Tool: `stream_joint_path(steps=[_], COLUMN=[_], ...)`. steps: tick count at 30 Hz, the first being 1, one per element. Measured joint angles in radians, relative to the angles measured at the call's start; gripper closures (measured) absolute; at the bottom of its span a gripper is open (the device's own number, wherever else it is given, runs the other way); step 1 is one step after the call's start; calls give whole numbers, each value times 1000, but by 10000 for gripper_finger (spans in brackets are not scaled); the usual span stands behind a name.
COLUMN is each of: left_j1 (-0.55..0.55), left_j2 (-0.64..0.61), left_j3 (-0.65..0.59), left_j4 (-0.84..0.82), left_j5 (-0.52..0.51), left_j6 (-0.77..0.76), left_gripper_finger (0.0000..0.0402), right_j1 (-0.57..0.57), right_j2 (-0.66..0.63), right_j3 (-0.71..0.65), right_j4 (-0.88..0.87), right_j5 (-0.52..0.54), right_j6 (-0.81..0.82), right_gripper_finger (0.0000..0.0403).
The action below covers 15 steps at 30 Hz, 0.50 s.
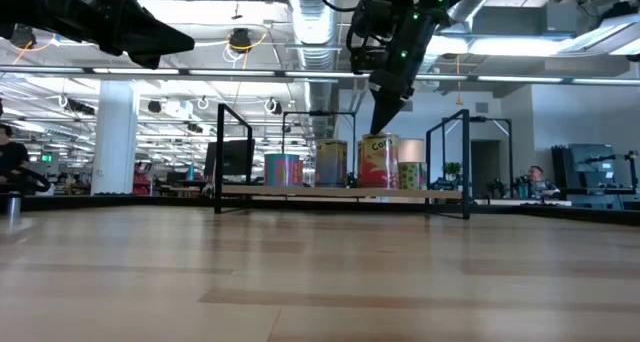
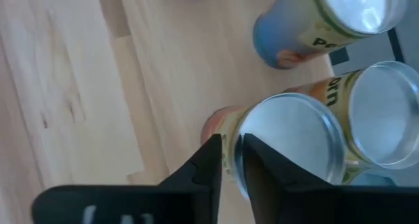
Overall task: Pick and place cans onto a shelf
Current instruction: Put the canned corn on the shelf aligned with the canned corn on the shelf, then put the canned carrots on the shelf aligned with the canned peas
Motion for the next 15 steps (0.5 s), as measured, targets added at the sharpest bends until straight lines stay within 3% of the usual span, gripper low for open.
stream_joint_path(steps=[5,9,12,15], left_j1=[0,0,0,0], left_j2=[0,0,0,0], left_j3=[0,0,0,0], left_j4=[0,0,2,29], left_j5=[0,3,14,38], left_j6=[0,0,2,-4], left_gripper_finger=[395,395,395,395], right_j1=[23,93,183,305], right_j2=[-7,-30,-56,-80], right_j3=[12,35,27,-60], right_j4=[11,5,42,211], right_j5=[13,76,72,51], right_j6=[1,2,53,76], right_gripper_finger=[293,295,326,381])
